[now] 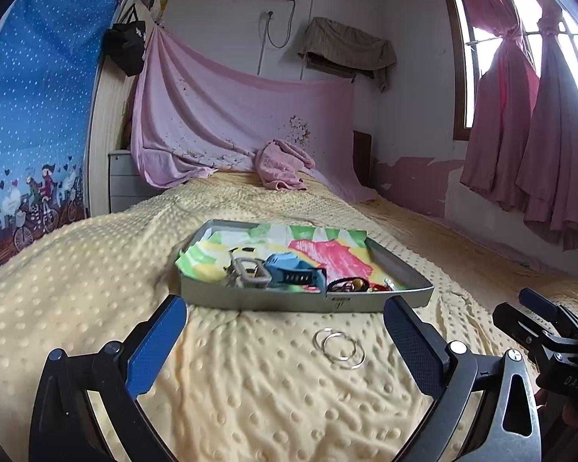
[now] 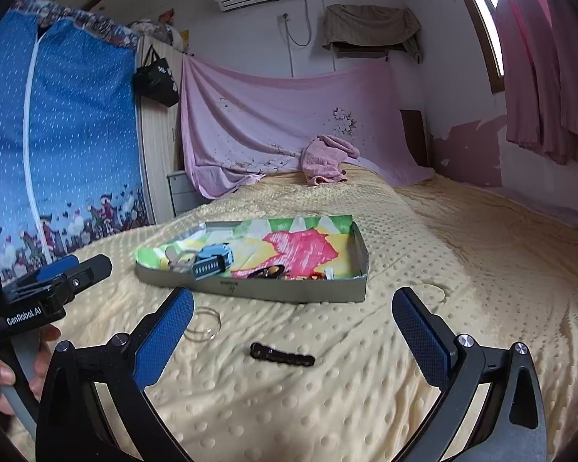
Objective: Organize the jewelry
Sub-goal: 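Withdraw both grippers from the tray toward the silver rings and black clip, then grasp the two silver rings with the left gripper while the right gripper grasps the black clip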
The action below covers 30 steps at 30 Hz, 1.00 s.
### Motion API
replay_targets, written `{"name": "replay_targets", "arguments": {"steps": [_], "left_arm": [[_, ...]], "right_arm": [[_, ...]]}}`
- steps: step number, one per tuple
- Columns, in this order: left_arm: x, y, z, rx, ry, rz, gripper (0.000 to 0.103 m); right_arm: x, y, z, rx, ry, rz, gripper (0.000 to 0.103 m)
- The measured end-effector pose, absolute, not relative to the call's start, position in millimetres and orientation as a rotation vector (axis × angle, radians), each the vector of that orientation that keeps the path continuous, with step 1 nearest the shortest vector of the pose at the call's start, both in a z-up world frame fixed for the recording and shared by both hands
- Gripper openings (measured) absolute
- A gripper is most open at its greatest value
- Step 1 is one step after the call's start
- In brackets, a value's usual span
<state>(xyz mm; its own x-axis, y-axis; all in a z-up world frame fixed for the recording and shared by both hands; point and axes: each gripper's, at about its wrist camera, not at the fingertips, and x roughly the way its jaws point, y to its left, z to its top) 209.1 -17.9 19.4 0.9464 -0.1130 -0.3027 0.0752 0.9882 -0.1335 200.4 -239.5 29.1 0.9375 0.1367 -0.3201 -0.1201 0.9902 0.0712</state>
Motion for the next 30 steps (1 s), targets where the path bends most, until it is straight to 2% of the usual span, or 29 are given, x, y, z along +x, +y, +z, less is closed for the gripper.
{"name": "replay_targets", "arguments": {"steps": [8,19,29,30], "left_arm": [[213.9,-17.5,9.7,-0.112,0.366,-0.117,0.103],[254.1,-16.6,-8.6,-0.150,0.584,-0.159,0.103],[282.3,-29.1,-18.4,-0.099,0.698,-0.201,0.103],[285.2,-31.1,-19.2,-0.090,0.708,-0.210,0.101]], "right_arm": [[190.4,-238.6,27.0,0.017,0.336,0.122,0.101],[228.2,-248.7,1.0,0.079,0.516,0.151,0.101],[265.7,-238.6,-26.6,0.097,0.668,0.196,0.101],[268.2,-237.8,-28.7,0.096,0.676,0.200,0.098]]}}
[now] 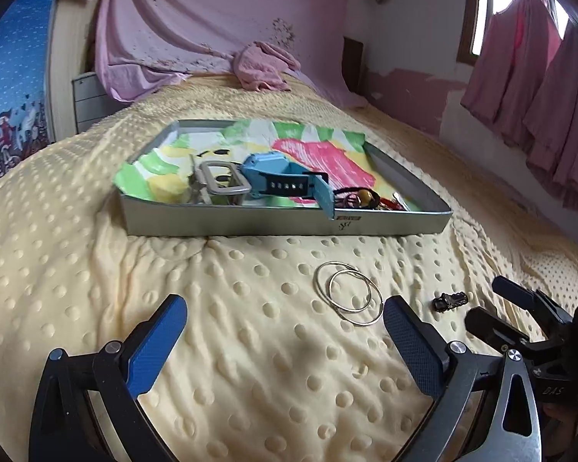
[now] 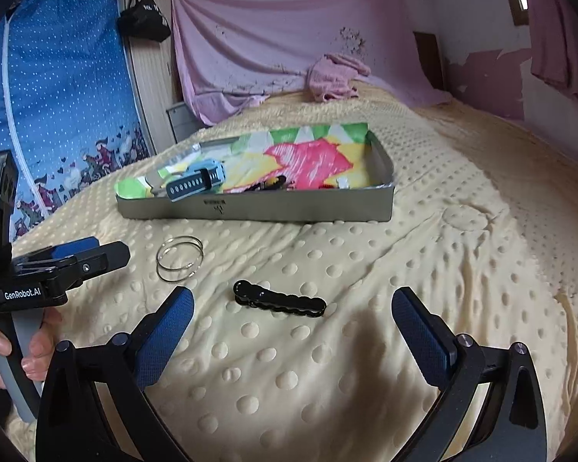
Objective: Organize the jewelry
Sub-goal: 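Grasp the two silver rings with the left gripper while the right gripper grasps the black clip, then lift the silver rings and black clip off the bedspread with both grippers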
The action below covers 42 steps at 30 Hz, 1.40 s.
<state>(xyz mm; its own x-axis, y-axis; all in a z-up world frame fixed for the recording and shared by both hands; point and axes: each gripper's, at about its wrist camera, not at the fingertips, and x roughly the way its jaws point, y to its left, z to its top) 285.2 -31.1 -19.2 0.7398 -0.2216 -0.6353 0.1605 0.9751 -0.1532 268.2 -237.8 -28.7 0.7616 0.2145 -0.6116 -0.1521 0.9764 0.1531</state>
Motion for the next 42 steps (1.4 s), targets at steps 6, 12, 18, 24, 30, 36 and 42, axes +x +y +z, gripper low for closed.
{"name": "replay_targets", "arguments": {"steps": [6,12,18,24,30,36,42], "left_arm": [[298.5,-40.4,-23.9,-0.051,0.756,-0.245,0.080],[304.9,-49.0,-25.4,-0.060,0.781,-0.306,0.058],[307.6,-63.0,-30.4,-0.028,0.797,-0.326,0.047],[303.6,-64.6,-35.8,-0.022,0.790,-0.320,0.047],[305.2,-59.6,-37.9,-0.044,0.790,-0.323,0.042],[304.3,-61.7,-39.0,-0.034,0.787,-0.308,0.030],[300.0,-62.7,-39.5,-0.036,0.767,-0.321,0.019]], "right_arm": [[281.0,-232.0,-41.6,0.091,0.744,0.206,0.080],[287.9,-225.2,-48.9,0.070,0.767,0.197,0.077],[291.1,-223.2,-52.1,0.069,0.763,0.197,0.066],[289.0,-221.8,-54.1,0.060,0.758,0.195,0.066],[287.7,-221.7,-54.6,0.062,0.755,0.198,0.060],[283.5,-214.3,-53.6,0.031,0.741,0.209,0.045],[280.8,-213.9,-51.7,0.037,0.731,0.232,0.038]]}}
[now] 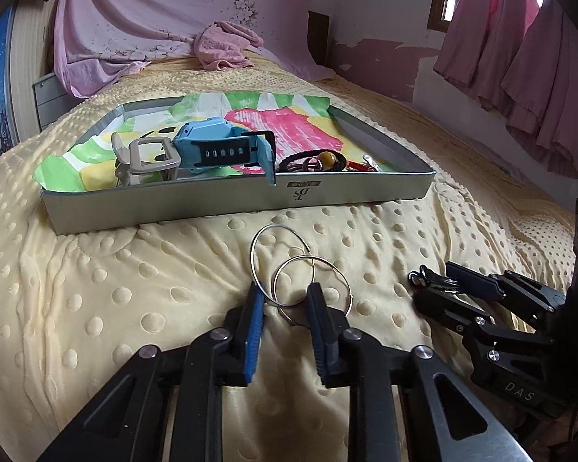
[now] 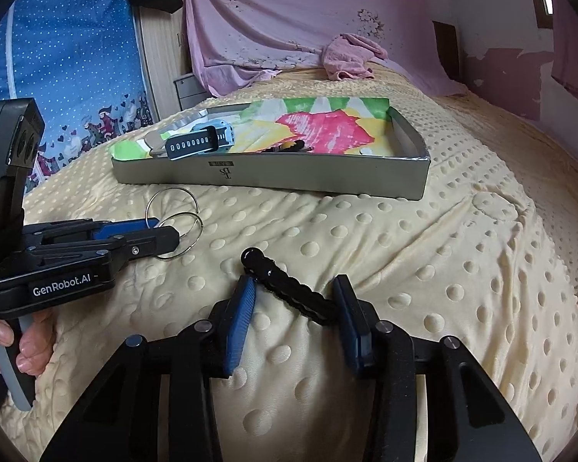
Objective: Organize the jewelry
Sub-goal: 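Lift the silver rings and black clip off the bedspread with both grippers, then carry the silver rings and black clip into the tray and open both grippers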
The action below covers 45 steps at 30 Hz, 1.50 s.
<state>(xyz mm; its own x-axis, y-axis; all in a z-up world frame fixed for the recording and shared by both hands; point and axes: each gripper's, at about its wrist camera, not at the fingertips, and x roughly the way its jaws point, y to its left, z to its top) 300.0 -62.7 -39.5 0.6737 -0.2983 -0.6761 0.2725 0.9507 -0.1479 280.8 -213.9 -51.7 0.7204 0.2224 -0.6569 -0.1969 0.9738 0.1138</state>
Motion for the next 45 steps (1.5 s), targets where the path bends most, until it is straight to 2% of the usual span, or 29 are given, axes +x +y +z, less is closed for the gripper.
{"name": "replay_targets", "arguments": {"steps": [4,7,20,38,45], "left_arm": [[298.0,-58.2,-40.3,-0.071,0.752,-0.333,0.009],[296.1,-56.3,-40.7,-0.087,0.740,-0.339,0.007],[283.9,-54.8,-28.4,-0.072,0.667,-0.304,0.005],[274.3,-64.8,31.8,0.008,0.608,-0.323,0.003],[297.0,-78.7,45.5,-0.026,0.613,-0.370,0.003]], "right_arm": [[279.7,-215.9,-52.2,0.048,0.725,0.240,0.037],[279.1,-216.1,-52.1,0.051,0.723,0.244,0.037],[275.6,-217.3,-50.6,0.068,0.696,0.246,0.037],[271.5,-233.8,-35.6,0.160,0.606,0.252,0.037],[283.6,-245.6,-19.4,0.175,0.563,0.240,0.037]]}}
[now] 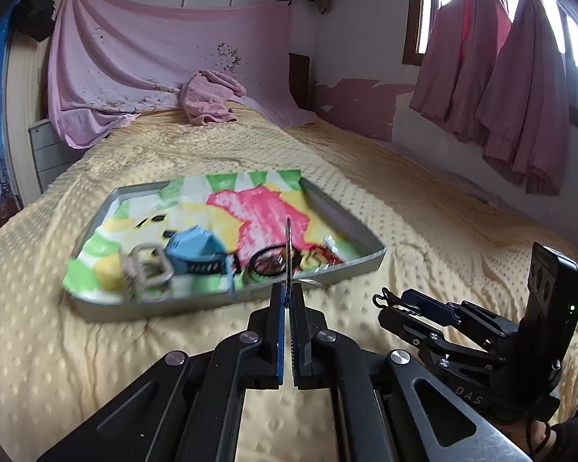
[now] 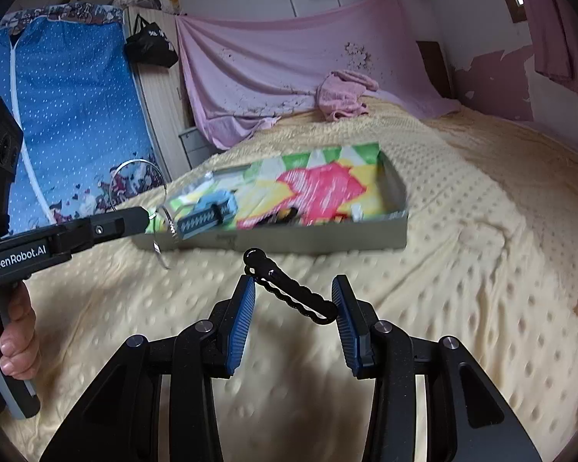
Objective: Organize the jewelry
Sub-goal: 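Carry the silver rings and black clip into the tray and open both grippers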
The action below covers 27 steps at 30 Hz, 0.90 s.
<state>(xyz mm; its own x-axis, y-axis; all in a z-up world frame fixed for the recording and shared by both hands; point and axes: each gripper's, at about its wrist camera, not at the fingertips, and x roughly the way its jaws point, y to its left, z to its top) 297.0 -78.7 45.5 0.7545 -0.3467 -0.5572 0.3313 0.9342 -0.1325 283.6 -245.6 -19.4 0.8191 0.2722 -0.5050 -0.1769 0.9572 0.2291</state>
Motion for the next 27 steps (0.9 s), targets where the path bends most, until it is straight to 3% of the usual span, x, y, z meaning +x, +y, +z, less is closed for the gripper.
{"name": "replay_targets", "arguments": {"steps": [7,15,27], "left_arm": [[354.2,-92.6,53.5,-0.080,0.618,-0.394,0.003],[414.0,-102.8,20.3,-0.127,0.761,-0.361,0.003],[412.1,-103.0,1.5,-0.104,0.792,-0.315,0.003]], "right_arm": [[335.6,-254.8,3.2,0.122,0.540,0.228,0.037],[395.2,-255.9,2.8,0.028,0.644,0.200,0.037],[414.7,-237.9,-21.1,-0.077,0.783,0.204,0.037]]}}
